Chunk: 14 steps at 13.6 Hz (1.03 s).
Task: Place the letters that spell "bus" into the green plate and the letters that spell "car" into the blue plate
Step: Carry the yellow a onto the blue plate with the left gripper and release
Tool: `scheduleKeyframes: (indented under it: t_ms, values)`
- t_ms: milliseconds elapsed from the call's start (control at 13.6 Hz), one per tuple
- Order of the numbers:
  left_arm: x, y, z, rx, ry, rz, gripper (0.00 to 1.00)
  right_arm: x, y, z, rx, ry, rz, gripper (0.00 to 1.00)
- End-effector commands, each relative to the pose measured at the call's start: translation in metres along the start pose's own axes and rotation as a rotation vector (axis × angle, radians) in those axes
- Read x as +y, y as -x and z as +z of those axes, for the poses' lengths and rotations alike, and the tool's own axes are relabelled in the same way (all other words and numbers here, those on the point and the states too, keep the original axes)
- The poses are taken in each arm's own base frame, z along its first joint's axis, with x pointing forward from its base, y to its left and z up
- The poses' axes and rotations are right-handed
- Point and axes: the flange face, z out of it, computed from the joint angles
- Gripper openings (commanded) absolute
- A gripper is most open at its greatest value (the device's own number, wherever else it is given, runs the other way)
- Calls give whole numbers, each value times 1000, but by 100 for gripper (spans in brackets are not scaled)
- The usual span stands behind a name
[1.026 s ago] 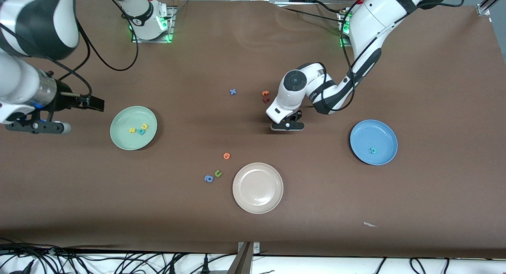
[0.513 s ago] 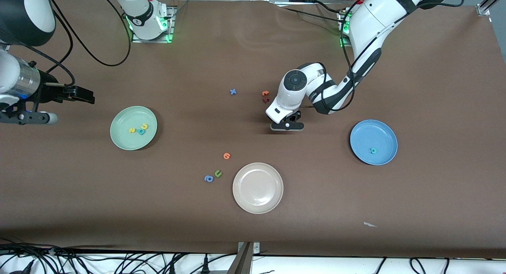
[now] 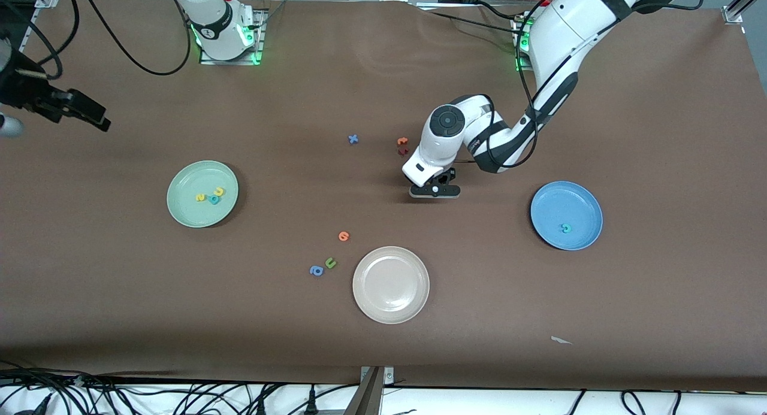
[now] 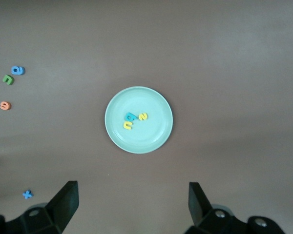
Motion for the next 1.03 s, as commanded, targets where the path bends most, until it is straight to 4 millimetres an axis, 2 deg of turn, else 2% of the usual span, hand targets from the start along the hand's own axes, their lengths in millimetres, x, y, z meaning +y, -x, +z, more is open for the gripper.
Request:
scheduleKeyframes:
  t_ms: [0,220,440,586,806,953]
  values:
    - [-10,-17,-7,42,-3,-4,28,-3,6,11,-41,15,-21,100]
    - [-30,-37,-35,78,-22,-35,28,-3,6,12,-46,13,-18,100]
    - [-56,-58,-48,98,-27,-80,26,-5,4,13,-74,22,-29,100]
    - [-82,-72,-51,85,-61,-78,24,-6,4,11,-83,23,-27,100]
    - [-132,-96,-69,58,-129,-5,24,-11,5,11,-85,22,-36,100]
    - [-174,-110,-75,24,-166,65,24,-14,6,11,-84,24,-41,100]
